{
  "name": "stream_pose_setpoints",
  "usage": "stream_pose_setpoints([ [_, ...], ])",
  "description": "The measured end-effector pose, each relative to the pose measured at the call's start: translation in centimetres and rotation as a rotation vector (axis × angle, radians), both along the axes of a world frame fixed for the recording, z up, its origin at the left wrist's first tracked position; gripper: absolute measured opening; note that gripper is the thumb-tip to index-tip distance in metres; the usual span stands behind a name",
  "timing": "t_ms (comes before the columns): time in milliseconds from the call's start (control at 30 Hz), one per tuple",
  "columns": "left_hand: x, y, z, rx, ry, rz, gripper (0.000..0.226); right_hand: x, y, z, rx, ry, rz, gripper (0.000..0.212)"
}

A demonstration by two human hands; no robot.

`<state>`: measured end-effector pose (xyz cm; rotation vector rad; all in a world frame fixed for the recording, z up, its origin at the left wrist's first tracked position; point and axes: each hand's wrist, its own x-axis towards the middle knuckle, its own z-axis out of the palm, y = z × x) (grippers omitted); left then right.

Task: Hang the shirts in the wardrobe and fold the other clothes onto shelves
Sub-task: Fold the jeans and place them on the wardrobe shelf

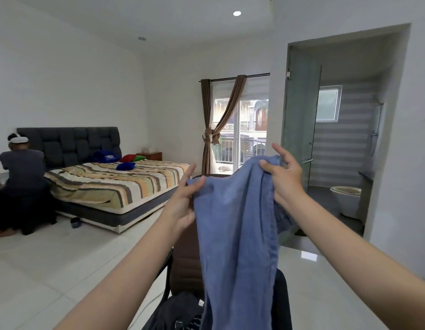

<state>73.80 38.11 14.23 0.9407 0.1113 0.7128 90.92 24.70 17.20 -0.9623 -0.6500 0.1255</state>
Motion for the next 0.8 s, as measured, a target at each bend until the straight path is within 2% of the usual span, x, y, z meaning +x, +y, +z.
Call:
stream_pose_setpoints([
  [100,0.2,-0.1,1.3,-0.007,-0.022,0.082,0.065,0.8,-1.8,0.1,-0.071,0.054,0.098,0.058],
  [233,0.0,0.8,2.9,-0.025,-0.030,0.151,0.060,2.3,-4.2,0.2,-0.256,-0.064,0.237,0.073],
  [300,0.2,0.4,4.0,-0.019,-0.071,0.146,0.058,2.8,-4.9,-0.1,-0.208,-0.032,0.260,0.085],
  [400,0.4,-0.7,5.7,0.007,-0.108,0.162,0.057,2.6,-4.8,-2.3,-0.116,0.039,0.263,0.113],
  [500,0.9,-0.9,6.6,0.009,-0.120,0.172,0.055,0.5,-3.6,-6.2,-0.161,-0.066,0.184,0.129],
  [633,0.9,-0.4,6.7,0.017,-0.088,0.208,0.061,-0.8,-2.0,-7.4,-0.163,-0.385,0.013,0.098],
  [733,-0.3,0.8,6.2,0.047,-0.080,0.171,0.075,-1.5,-1.2,-5.1,-0.084,-0.366,-0.009,0.067],
  [800,-1.1,1.7,5.3,0.107,-0.004,0.133,0.087,-2.6,-0.4,-3.7,-0.052,-0.332,-0.035,0.048],
])
